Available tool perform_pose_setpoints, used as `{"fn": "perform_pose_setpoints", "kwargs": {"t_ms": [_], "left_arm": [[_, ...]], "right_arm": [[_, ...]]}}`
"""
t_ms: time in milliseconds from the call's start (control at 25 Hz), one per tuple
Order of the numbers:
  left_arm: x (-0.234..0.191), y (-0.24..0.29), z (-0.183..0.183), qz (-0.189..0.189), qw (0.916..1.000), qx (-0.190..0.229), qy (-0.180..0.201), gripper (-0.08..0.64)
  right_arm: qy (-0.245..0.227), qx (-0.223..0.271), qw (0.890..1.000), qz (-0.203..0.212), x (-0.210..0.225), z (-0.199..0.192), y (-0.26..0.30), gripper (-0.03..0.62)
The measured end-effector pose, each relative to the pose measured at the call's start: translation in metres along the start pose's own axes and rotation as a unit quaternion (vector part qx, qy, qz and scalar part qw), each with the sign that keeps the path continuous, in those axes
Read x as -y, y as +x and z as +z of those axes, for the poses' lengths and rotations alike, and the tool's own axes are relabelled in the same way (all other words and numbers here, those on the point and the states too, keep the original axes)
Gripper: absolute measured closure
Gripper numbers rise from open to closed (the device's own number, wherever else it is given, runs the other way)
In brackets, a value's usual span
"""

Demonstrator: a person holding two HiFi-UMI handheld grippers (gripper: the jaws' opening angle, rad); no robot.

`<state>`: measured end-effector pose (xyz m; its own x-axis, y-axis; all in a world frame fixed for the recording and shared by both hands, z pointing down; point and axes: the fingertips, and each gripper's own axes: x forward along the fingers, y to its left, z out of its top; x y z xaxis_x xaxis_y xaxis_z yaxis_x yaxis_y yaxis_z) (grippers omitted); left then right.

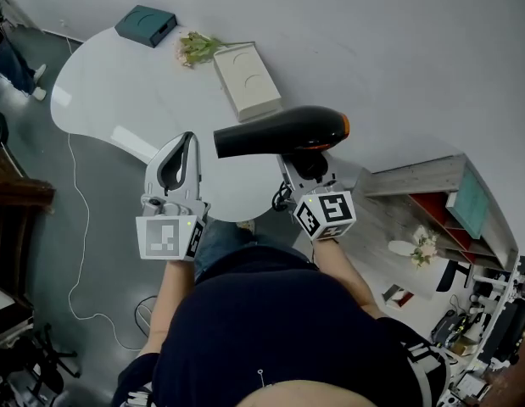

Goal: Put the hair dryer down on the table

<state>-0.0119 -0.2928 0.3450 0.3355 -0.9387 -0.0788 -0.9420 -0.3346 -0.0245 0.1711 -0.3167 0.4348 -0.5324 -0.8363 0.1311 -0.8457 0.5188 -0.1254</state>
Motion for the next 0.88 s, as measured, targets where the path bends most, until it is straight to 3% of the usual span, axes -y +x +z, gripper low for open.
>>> {"fn": "perform_pose_setpoints", "kwargs": {"t_ms": [880], "left_arm": [[-0.006, 0.053, -0.038, -0.041, 0.9974, -0.06, 0.001, 0.549]], "right_arm": [[0.041, -0.173, 0.984, -0.021, 0.038, -0.129, 0.046, 0.364]]}}
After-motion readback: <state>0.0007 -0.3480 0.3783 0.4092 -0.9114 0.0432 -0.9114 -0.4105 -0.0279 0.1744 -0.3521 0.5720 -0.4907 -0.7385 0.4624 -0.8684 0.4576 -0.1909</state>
